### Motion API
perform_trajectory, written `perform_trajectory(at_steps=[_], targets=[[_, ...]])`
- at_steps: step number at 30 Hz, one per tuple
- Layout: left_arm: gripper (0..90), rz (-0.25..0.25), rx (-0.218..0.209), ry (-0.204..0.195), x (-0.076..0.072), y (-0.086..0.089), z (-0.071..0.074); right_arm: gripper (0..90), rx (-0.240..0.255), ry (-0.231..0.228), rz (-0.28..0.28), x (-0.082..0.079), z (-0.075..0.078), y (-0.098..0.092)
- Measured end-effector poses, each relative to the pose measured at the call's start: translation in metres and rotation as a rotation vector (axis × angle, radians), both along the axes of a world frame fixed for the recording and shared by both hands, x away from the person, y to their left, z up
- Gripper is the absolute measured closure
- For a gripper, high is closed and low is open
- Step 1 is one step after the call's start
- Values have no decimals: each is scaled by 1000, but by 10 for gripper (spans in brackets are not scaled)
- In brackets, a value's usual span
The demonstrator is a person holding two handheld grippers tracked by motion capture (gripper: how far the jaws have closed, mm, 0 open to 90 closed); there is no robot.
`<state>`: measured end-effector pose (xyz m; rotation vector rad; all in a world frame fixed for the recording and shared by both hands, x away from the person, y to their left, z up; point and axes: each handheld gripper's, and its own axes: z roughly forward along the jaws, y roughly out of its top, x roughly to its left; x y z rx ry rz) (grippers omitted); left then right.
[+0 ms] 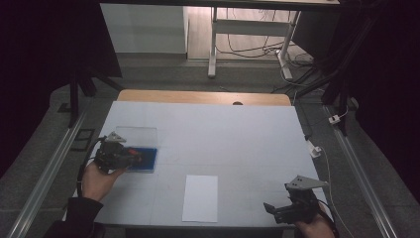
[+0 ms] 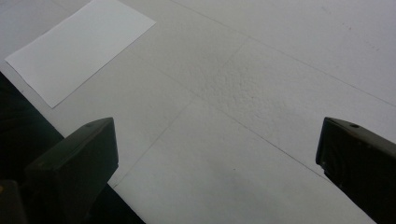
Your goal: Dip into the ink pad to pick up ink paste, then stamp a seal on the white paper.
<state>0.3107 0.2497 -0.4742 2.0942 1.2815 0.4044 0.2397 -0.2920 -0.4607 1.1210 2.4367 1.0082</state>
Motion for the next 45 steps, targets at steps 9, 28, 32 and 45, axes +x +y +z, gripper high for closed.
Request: perform_trajectory(at_steps=[9, 28, 32, 45], targets=[[578, -45, -2, -40, -9, -9, 6, 0, 1, -1, 2, 0, 0, 0], [578, -180, -50, -43, -20, -46, 16, 0, -1, 0, 5, 0, 0, 0], [578, -206, -66, -25, -22, -53, 18, 0, -1, -2, 7, 0, 0, 0], [578, -287, -70, -8, -26, -79, 19, 0, -1, -1, 7, 0, 0, 0]])
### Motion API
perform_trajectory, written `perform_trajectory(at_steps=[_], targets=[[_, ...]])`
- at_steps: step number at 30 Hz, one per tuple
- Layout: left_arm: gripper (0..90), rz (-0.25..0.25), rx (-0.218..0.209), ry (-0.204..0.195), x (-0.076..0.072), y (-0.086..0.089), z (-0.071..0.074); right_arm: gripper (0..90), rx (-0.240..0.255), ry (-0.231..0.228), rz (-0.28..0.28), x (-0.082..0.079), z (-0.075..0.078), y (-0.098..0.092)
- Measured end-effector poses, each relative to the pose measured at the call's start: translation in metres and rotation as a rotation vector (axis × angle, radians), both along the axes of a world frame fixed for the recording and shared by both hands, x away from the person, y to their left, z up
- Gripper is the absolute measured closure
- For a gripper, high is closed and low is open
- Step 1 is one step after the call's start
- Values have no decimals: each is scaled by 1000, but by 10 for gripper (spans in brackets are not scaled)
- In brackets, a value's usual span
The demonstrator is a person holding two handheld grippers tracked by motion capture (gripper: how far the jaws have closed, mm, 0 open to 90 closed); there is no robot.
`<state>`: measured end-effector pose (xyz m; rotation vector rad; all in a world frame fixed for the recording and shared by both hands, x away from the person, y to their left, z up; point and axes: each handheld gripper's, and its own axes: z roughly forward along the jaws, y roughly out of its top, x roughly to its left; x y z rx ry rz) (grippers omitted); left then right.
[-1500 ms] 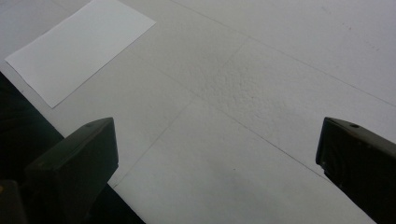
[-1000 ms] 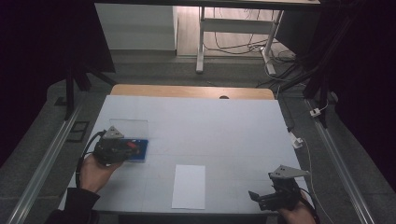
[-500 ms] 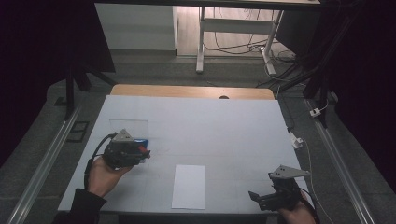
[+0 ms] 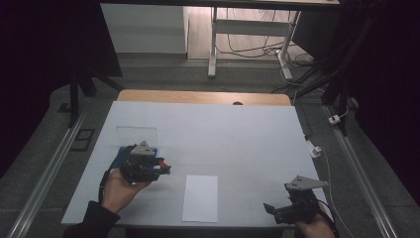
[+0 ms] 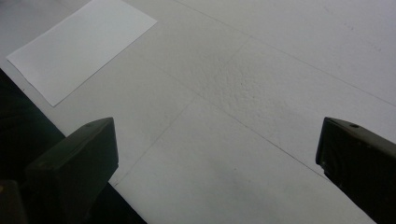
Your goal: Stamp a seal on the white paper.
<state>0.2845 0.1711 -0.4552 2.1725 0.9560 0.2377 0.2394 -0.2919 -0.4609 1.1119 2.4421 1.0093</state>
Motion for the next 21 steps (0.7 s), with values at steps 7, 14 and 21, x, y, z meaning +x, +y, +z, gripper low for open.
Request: perform_trajectory(at_steps=[7, 14, 21], targets=[[578, -35, 0, -5, -3, -12, 1, 0, -1, 0, 1, 0, 0, 0], [578, -90, 6, -5, -7, -29, 0, 0, 0, 3, 0, 0, 0, 0], [578, -138, 11, 5, -9, -48, -2, 0, -1, 3, 0, 0, 0, 0]])
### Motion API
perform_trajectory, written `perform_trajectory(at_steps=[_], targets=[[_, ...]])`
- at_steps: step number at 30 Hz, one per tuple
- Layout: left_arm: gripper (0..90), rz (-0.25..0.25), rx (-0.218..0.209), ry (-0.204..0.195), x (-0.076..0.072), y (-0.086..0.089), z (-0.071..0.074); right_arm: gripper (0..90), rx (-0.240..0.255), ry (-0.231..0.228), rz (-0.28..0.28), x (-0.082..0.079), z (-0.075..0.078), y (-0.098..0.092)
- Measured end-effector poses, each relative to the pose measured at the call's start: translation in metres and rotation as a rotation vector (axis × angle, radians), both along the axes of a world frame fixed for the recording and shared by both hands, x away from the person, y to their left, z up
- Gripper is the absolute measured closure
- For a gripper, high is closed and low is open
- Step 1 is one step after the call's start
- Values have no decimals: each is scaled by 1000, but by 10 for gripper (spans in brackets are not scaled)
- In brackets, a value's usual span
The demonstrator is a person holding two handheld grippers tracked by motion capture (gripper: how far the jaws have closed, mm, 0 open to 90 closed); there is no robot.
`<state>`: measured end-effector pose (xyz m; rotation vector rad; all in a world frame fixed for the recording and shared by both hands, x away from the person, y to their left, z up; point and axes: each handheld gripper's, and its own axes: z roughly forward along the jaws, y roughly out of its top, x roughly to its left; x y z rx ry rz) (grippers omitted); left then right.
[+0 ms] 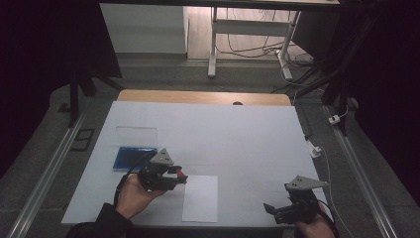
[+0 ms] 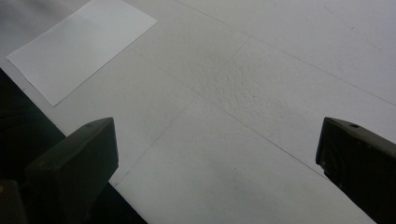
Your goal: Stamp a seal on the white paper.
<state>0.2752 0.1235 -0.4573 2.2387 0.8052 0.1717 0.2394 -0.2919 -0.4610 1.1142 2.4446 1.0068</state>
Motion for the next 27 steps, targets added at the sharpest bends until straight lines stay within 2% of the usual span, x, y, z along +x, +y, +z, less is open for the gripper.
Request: perform_trajectory(at_steps=[12, 19, 27], targets=[[578, -39, 6, 19, -3, -25, -6, 0, -1, 0, 1, 0, 0, 0], [578, -70, 37, 18, -6, -42, -13, 0, 1, 2, 0, 0, 0, 0], [578, -78, 55, 26, -4, -55, -24, 0, -1, 2, 3, 0, 0, 0]])
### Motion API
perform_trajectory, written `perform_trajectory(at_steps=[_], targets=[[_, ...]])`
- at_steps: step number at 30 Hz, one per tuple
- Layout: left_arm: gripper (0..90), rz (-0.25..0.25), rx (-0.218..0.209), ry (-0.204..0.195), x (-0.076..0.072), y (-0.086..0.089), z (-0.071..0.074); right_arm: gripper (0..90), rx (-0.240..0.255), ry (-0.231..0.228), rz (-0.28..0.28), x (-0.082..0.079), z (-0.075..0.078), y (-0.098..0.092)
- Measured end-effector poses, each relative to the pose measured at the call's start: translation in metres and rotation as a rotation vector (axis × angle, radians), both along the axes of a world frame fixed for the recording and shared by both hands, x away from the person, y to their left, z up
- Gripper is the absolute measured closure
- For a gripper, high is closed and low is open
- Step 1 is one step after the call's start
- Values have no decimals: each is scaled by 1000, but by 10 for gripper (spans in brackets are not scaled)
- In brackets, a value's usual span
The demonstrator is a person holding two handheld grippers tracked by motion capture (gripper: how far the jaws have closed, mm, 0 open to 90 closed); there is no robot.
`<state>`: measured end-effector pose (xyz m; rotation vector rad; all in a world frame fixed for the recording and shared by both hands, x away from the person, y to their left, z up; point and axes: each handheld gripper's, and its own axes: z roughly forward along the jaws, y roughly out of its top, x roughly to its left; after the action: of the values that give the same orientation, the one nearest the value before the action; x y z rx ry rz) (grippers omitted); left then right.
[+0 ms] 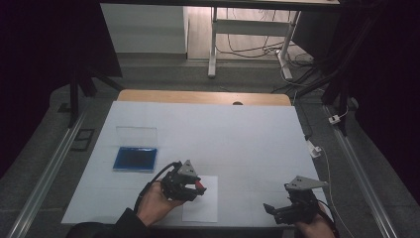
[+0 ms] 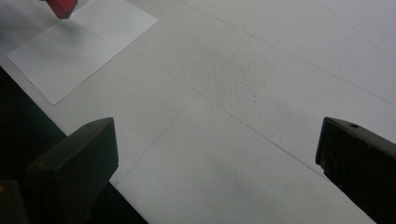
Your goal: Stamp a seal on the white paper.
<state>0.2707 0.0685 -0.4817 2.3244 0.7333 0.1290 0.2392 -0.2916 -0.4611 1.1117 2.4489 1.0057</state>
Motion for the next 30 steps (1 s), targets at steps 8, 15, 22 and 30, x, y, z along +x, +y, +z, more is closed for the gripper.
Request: perform_trajectory(at_steps=[8, 15, 22, 30], targets=[[578, 3, 14, 9, 3, -6, -11, 0, 2, 1, 1, 0, 0, 0], [577, 14, 21, 4, 6, -8, -19, 0, 3, 2, 1, 0, 0, 0], [578, 6, 46, -10, 6, -11, -25, 0, 2, 0, 4, 0, 0, 0], [580, -2, 54, -32, 4, -12, -27, 0, 1, 0, 7, 0, 0, 0]])
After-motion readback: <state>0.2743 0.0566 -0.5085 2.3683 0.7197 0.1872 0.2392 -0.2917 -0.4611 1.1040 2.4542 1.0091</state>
